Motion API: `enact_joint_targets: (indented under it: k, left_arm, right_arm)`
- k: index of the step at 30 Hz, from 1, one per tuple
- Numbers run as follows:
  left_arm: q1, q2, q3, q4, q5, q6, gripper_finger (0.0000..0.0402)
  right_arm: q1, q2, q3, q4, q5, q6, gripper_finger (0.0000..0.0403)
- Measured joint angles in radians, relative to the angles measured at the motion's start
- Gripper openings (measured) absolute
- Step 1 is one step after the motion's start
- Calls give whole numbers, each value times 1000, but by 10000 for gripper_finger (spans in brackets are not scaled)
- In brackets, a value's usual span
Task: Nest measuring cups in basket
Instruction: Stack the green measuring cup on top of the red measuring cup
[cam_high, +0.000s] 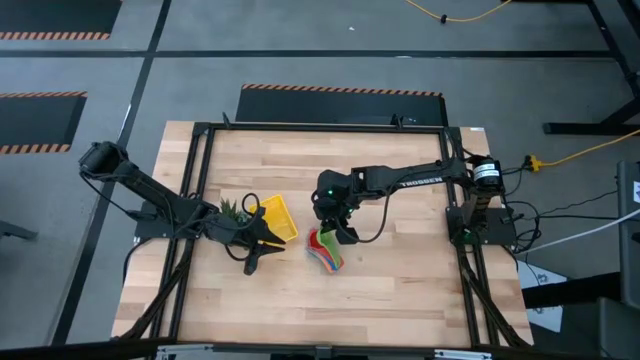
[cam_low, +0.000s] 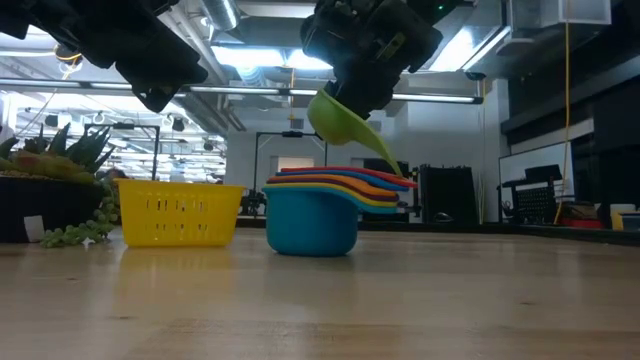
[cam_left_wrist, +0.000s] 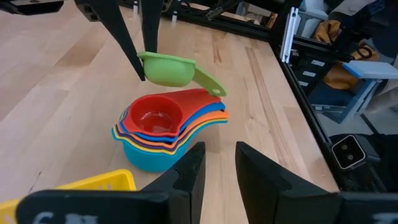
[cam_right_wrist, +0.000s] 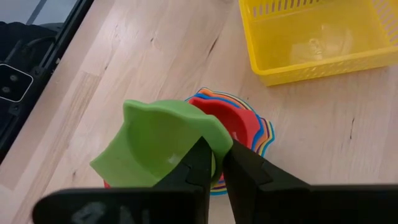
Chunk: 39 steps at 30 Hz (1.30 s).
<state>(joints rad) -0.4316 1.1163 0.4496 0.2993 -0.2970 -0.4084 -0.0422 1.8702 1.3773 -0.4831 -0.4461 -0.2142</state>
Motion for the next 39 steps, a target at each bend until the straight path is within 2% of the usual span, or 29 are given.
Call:
enact_joint_targets:
  k: [31,34,39]
  left_arm:
    - [0,0,0,0,-2,0,82]
    - [0,0,0,0,-2,0,82]
    - [0,0,0,0,-2,0,82]
  right_arm:
    - [0,0,-2,-13,0,-2,45]
    - [0,0,-2,-18,0,-4,71]
    - [0,0,-2,-19,0,-34,160]
